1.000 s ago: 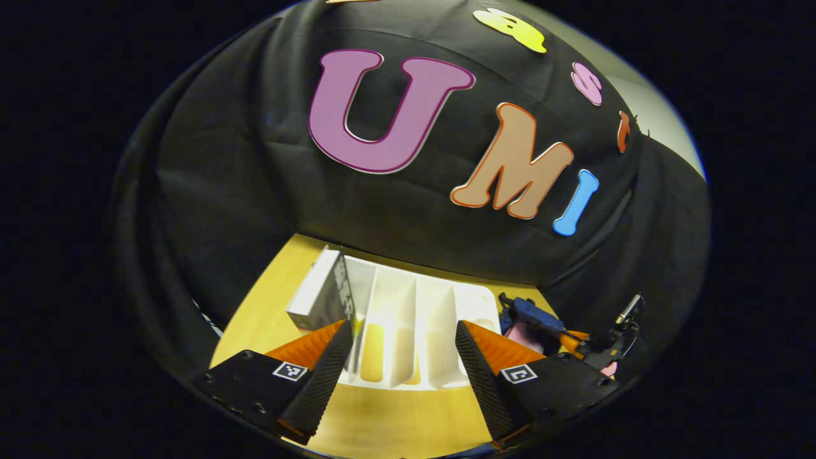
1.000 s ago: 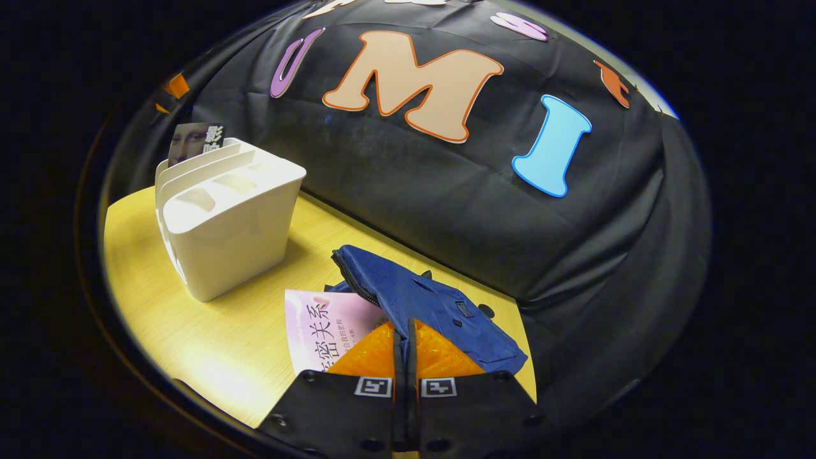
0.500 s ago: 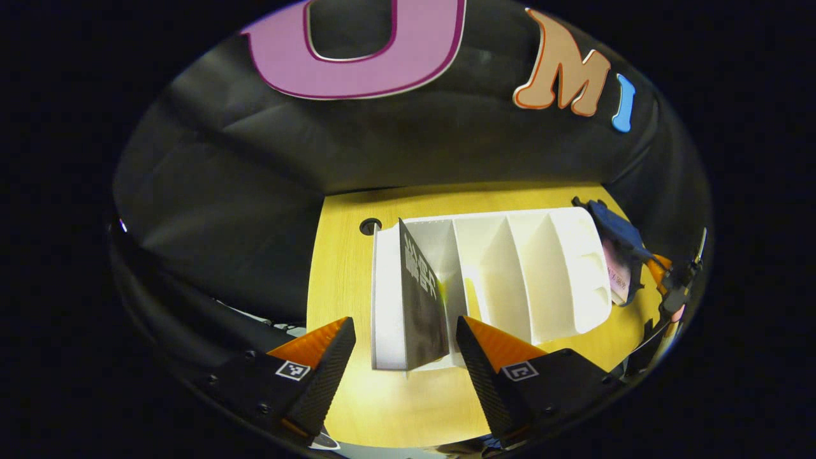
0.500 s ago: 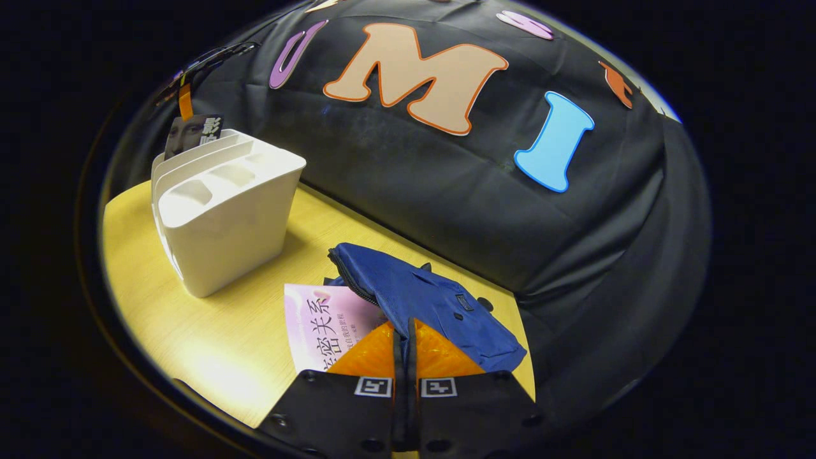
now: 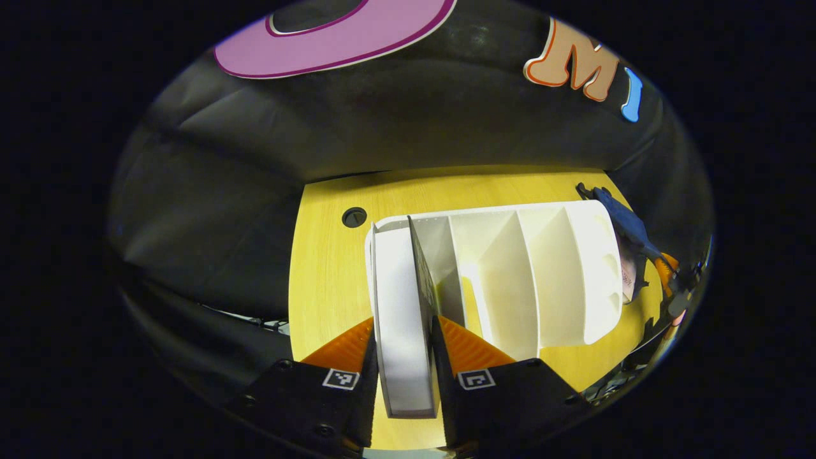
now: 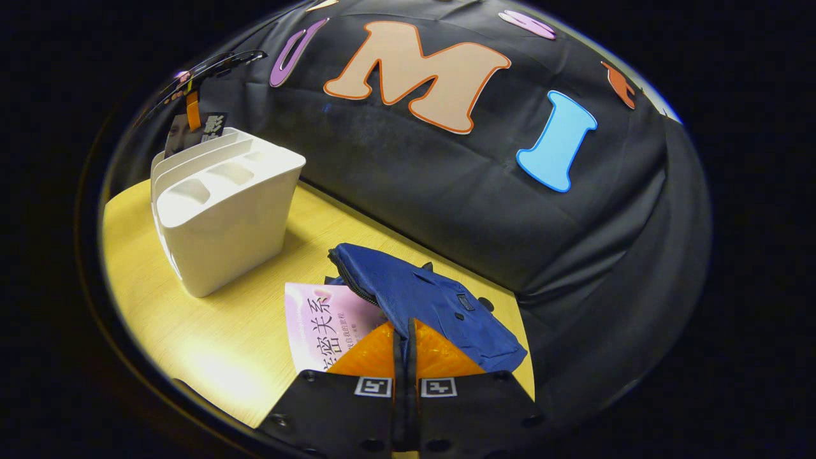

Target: Open the schoolbag, grab two books from the bookshelf and put them into the schoolbag.

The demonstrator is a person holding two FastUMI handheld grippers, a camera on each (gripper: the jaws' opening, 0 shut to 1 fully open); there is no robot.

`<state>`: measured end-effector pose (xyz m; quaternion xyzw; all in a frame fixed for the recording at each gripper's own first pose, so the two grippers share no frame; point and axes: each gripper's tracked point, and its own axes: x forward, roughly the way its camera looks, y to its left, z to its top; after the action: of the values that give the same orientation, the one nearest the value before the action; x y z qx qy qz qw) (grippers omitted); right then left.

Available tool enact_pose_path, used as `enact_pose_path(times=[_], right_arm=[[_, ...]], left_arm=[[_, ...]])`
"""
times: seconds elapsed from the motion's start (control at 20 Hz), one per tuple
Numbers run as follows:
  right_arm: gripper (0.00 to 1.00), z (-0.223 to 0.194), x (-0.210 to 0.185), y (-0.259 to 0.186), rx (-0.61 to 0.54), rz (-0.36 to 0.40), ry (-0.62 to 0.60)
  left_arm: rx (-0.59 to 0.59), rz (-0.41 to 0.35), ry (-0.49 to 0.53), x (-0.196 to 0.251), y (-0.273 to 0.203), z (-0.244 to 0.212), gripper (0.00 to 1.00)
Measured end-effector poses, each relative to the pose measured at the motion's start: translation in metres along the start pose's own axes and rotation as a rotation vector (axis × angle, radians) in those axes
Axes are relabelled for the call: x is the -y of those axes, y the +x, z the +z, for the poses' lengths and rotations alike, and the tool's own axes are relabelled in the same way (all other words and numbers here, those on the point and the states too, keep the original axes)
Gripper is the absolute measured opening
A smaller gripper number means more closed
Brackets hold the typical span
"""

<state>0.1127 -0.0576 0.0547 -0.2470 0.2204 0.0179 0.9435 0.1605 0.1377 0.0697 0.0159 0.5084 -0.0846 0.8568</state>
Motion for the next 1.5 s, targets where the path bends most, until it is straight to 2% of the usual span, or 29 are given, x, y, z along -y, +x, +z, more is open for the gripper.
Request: enact_pose_path(times=[0.25,0.45,0.55,0.6,0.85,1.1,1.25,1.35,1.4,1.5], right_arm=[[0.03,0.001,0.0,0.001,0.0,0.004,-0.003],[0.05,-0.001,-0.002,0.004,0.002,0.01,0.006],[0.05,0.0,-0.003,0.005,0.004,0.014,0.005],[0.01,0.001,-0.002,0.005,0.007,0.013,0.004],[0.03,0.004,0.002,0.003,0.018,-0.002,0.018],[0.03,0.007,0.005,0.003,0.023,-0.01,0.043],[0.03,0.006,0.007,0.002,0.024,-0.015,0.045],[0.03,0.008,0.009,0.002,0.028,-0.019,0.051],[0.03,0.008,0.01,0.001,0.031,-0.019,0.058],[0.03,0.009,0.013,0.001,0.037,-0.018,0.084]], left_arm=[[-0.057,0.015,-0.041,0.012,-0.003,-0.007,0.33],[-0.051,0.041,0.016,0.025,-0.012,-0.018,0.27],[0.032,0.042,0.017,0.026,-0.033,-0.016,0.24],[0.08,0.036,0.005,0.024,-0.045,-0.011,0.27],[0.294,0.074,0.002,0.024,-0.112,0.015,0.26],[0.637,0.078,-0.041,0.047,-0.18,0.049,0.24],[0.805,-0.036,-0.093,0.082,-0.219,0.056,0.24],[0.914,-0.14,-0.14,0.11,-0.242,0.058,0.24],[0.95,-0.213,-0.175,0.126,-0.248,0.054,0.24],[0.986,-0.431,-0.222,0.189,-0.246,0.035,0.24]])
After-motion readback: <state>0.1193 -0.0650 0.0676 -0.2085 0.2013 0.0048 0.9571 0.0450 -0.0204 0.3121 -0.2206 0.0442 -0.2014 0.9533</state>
